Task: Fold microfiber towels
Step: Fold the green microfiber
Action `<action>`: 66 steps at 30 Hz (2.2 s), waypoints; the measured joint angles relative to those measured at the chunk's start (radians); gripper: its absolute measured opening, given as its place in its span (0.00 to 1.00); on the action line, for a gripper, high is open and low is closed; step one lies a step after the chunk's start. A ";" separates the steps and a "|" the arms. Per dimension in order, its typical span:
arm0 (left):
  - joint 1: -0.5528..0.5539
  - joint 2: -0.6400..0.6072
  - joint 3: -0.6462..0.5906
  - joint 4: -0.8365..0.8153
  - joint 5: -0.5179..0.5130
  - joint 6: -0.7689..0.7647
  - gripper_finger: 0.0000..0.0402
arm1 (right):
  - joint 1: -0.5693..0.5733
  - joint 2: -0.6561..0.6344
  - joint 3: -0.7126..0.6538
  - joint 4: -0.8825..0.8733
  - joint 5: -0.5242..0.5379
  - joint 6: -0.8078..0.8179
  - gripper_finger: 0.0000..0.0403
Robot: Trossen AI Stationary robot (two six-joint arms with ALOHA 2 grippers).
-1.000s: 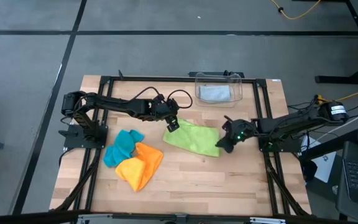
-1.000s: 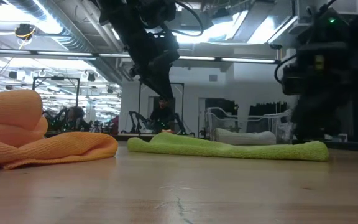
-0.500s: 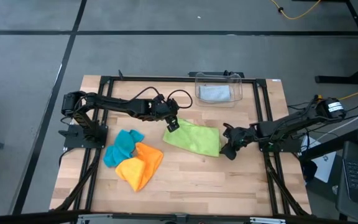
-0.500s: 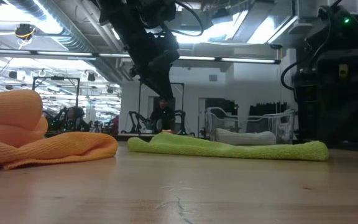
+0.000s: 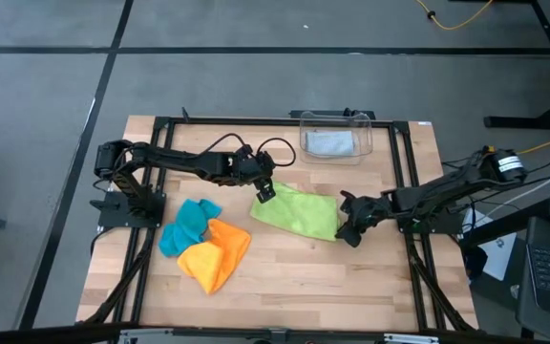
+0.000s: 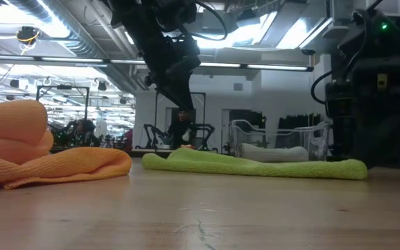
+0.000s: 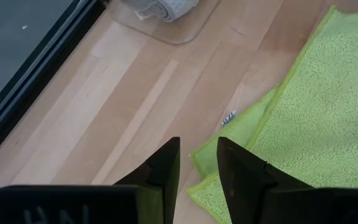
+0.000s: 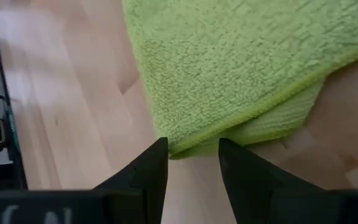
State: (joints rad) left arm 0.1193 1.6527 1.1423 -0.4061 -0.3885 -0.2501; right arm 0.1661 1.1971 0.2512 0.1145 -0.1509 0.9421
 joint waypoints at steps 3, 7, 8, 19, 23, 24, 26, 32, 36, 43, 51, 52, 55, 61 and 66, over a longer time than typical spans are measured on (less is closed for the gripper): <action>0.000 0.000 0.000 0.000 0.000 0.000 0.25 | 0.000 0.019 -0.001 0.032 -0.001 -0.002 0.36; 0.000 0.000 0.000 0.000 0.000 0.000 0.25 | 0.000 0.031 -0.001 0.073 -0.008 -0.008 0.36; 0.000 0.000 0.000 0.000 0.000 0.000 0.25 | 0.000 0.033 -0.001 0.076 -0.008 -0.008 0.36; 0.000 0.000 0.000 0.000 0.000 0.000 0.25 | 0.000 0.040 -0.001 0.164 0.017 -0.117 0.32; 0.000 0.000 0.000 0.000 0.000 0.000 0.25 | 0.000 0.040 -0.001 0.164 0.017 -0.114 0.25; 0.000 0.000 0.000 0.000 0.000 0.000 0.25 | 0.000 0.040 -0.001 0.163 0.016 -0.115 0.23; 0.000 0.000 0.000 0.000 0.000 0.000 0.25 | 0.000 0.040 -0.001 0.164 0.010 -0.118 0.18; 0.000 0.000 0.000 0.000 0.000 0.000 0.25 | 0.000 0.040 -0.001 0.165 -0.017 -0.137 0.04; 0.000 0.000 0.000 0.000 0.000 0.000 0.25 | 0.000 0.040 -0.001 0.166 -0.035 -0.140 0.02; 0.000 0.000 0.000 0.000 0.000 0.021 0.25 | 0.002 0.040 0.001 0.164 -0.050 -0.168 0.01; 0.000 0.000 0.000 0.000 0.000 0.044 0.25 | 0.032 0.039 0.055 0.124 -0.090 -0.214 0.01; 0.000 0.000 0.000 0.000 0.000 0.044 0.25 | 0.040 0.039 0.057 0.110 -0.085 -0.201 0.01; 0.000 0.000 0.000 0.000 0.000 0.045 0.25 | 0.062 0.039 0.058 0.049 -0.079 -0.137 0.01; 0.000 0.000 0.000 0.000 0.000 0.045 0.25 | 0.088 0.039 0.058 0.063 -0.055 -0.200 0.01; 0.000 0.000 0.000 0.001 0.000 0.044 0.25 | 0.103 0.039 0.058 0.088 -0.087 -0.220 0.01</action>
State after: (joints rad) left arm 0.1196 1.6527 1.1423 -0.4047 -0.3889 -0.2058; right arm 0.2695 1.2366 0.3092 0.2028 -0.2378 0.7217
